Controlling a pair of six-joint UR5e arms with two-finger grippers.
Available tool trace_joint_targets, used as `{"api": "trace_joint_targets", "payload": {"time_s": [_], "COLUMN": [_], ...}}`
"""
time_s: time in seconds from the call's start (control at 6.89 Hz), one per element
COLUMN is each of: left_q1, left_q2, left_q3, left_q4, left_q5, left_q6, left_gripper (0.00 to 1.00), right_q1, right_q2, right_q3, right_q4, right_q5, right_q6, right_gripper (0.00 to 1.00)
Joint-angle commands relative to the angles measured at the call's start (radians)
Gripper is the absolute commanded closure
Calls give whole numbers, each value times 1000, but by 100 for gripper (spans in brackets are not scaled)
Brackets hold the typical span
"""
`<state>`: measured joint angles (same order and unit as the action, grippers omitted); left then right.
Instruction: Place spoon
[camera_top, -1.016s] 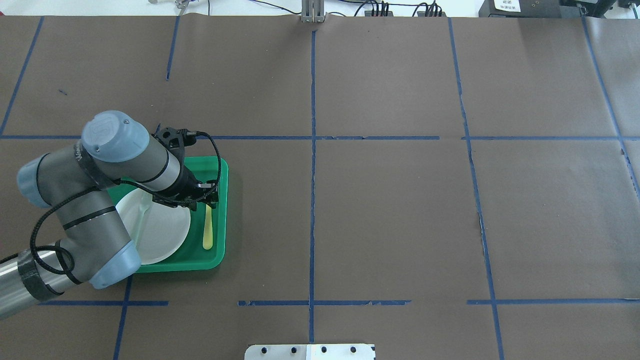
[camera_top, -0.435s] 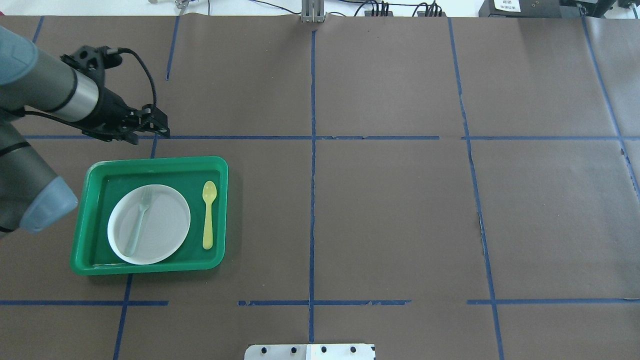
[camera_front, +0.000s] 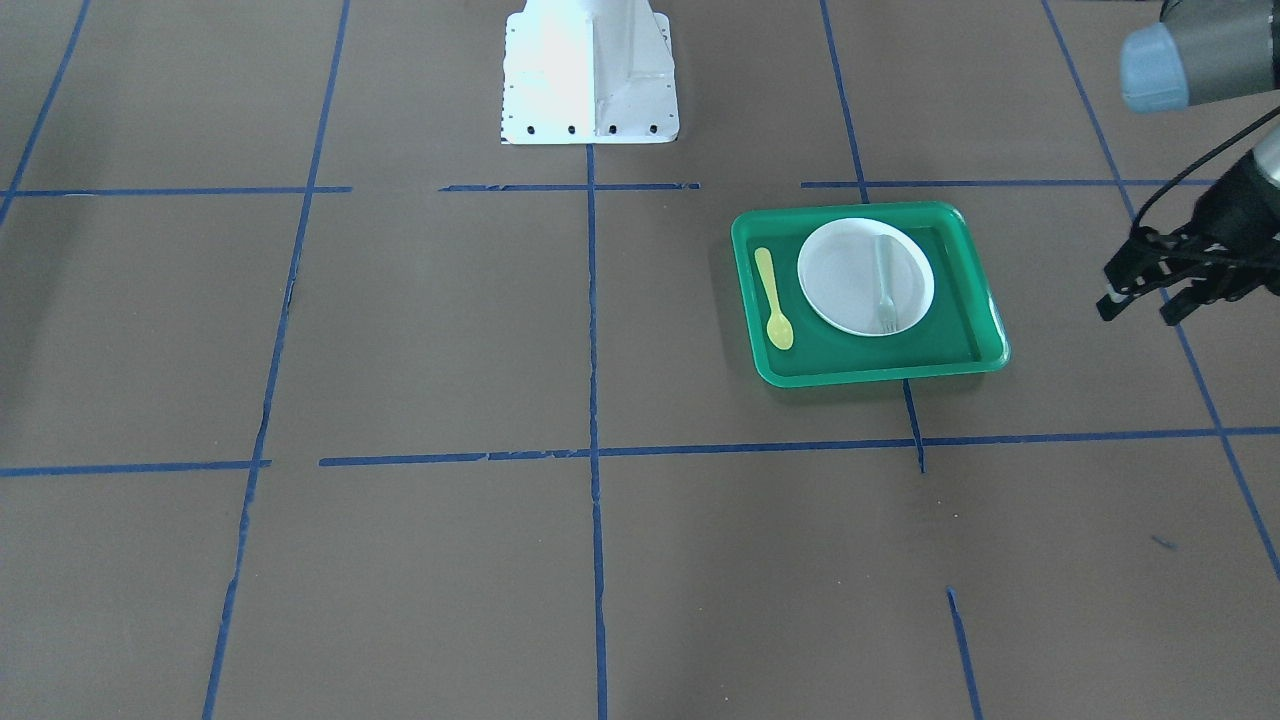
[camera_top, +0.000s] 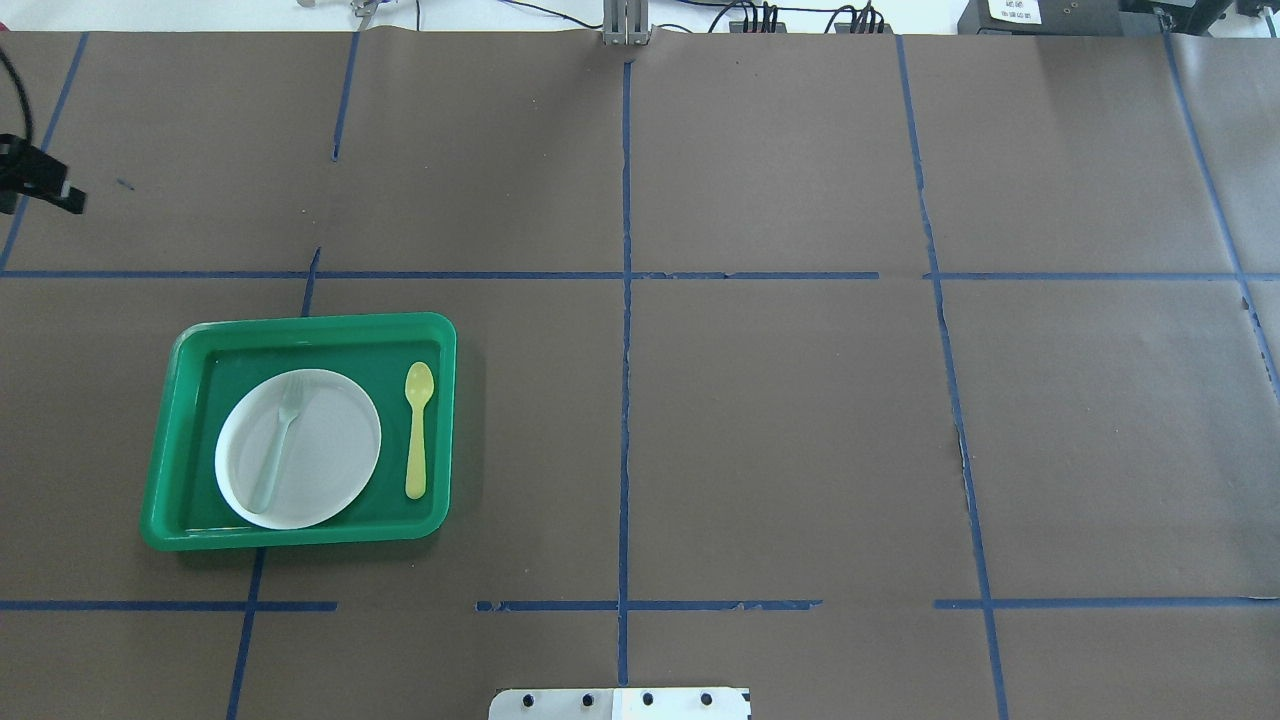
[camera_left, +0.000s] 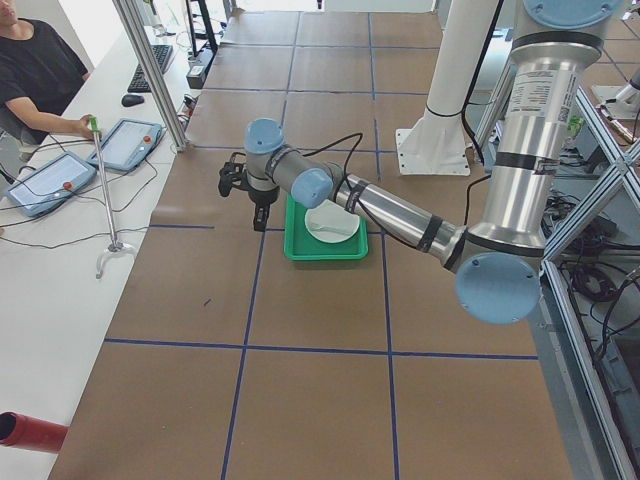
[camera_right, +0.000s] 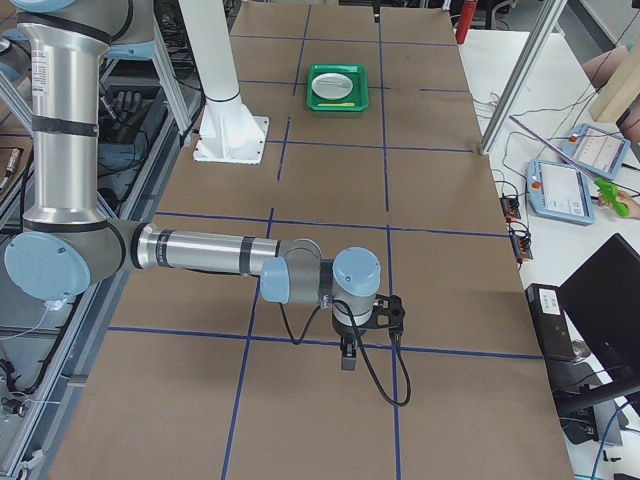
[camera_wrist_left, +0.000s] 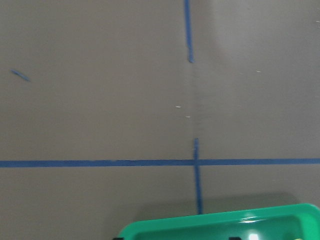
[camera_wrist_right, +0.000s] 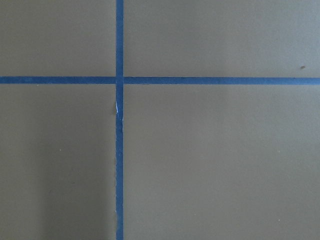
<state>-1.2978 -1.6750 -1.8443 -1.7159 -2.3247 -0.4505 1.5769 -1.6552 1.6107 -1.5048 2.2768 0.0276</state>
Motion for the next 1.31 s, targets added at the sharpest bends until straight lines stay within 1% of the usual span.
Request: {"api": "trace_joint_targets", "payload": {"time_s": [0.0,0.15,0.29,0.44,0.58,0.73,0.87,1.02,1.16], "left_q1": [-192,-271,-281,-288,-294,-298,-298,-298,-304], "left_q2": [66,64,55,29,37,46,47,81,163], "left_q3": [75,132,163,180,174,163,163,139,63], "left_q4": [129,156,177,237,237,231,229,228,228], "left_q5": [-2,-2,-2,-2,-2,-7,-13,-13,-22], "left_q6": [411,518,524,529,547,549,549,547,549], "left_gripper": [24,24,24,24,23,3,0,0,0], "right_q1": [0,0,0,0,0,0,0,0,0], "right_q2": [0,0,0,0,0,0,0,0,0], "right_q3": [0,0,0,0,0,0,0,0,0], "right_q4": [0,0,0,0,0,0,0,0,0], "right_q5": [0,0,0,0,0,0,0,0,0], "right_q6": [0,0,0,0,-2,0,0,0,0], "right_gripper": [0,0,0,0,0,0,0,0,0]}}
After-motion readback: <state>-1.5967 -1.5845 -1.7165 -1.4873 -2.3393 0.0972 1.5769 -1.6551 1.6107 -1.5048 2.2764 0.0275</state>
